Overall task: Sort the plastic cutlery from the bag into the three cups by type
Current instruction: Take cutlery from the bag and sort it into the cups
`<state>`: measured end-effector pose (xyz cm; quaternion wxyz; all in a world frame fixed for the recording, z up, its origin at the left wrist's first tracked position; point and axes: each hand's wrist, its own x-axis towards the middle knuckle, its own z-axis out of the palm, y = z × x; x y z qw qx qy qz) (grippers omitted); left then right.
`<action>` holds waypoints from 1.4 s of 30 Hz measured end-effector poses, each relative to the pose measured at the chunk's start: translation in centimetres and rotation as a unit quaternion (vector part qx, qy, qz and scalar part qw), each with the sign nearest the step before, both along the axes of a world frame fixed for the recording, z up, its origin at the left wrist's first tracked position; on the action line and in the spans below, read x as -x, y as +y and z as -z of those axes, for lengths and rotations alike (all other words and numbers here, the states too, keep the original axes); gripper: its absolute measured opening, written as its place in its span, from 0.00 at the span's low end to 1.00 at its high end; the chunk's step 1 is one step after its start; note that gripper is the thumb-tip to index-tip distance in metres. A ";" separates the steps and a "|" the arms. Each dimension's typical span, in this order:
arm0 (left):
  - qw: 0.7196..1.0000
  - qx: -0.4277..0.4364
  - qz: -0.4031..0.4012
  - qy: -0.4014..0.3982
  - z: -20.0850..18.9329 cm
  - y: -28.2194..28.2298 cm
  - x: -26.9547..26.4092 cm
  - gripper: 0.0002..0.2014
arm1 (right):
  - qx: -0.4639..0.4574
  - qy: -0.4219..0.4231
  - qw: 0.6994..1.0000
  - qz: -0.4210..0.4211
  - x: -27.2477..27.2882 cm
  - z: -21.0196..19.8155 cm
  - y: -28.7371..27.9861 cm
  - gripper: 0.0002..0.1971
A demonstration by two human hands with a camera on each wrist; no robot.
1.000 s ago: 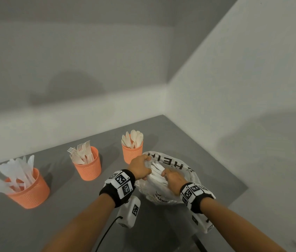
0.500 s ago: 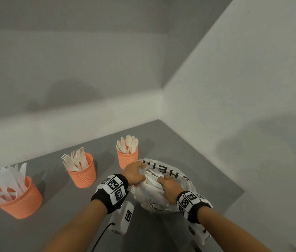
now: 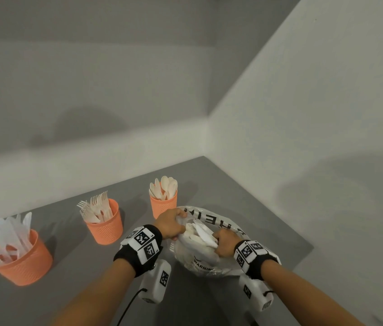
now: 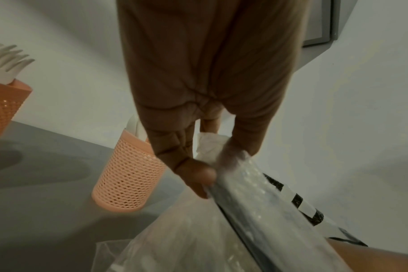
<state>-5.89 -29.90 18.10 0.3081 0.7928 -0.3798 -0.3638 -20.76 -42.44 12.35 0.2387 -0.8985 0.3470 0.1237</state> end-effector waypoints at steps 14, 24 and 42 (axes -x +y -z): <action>1.000 -0.001 -0.012 0.010 -0.2 -0.8 0.3 0.22 | -0.048 -0.014 0.998 0.047 0.0 -0.5 -0.2 0.22; 1.000 -0.002 -0.004 0.014 -0.2 -1.2 0.5 0.23 | 0.035 -0.057 0.998 -0.008 -0.8 0.2 1.6 0.16; 0.999 0.029 -0.012 0.032 -0.2 -2.7 1.9 0.24 | -0.091 -0.177 0.977 0.073 1.1 -1.9 0.0 0.16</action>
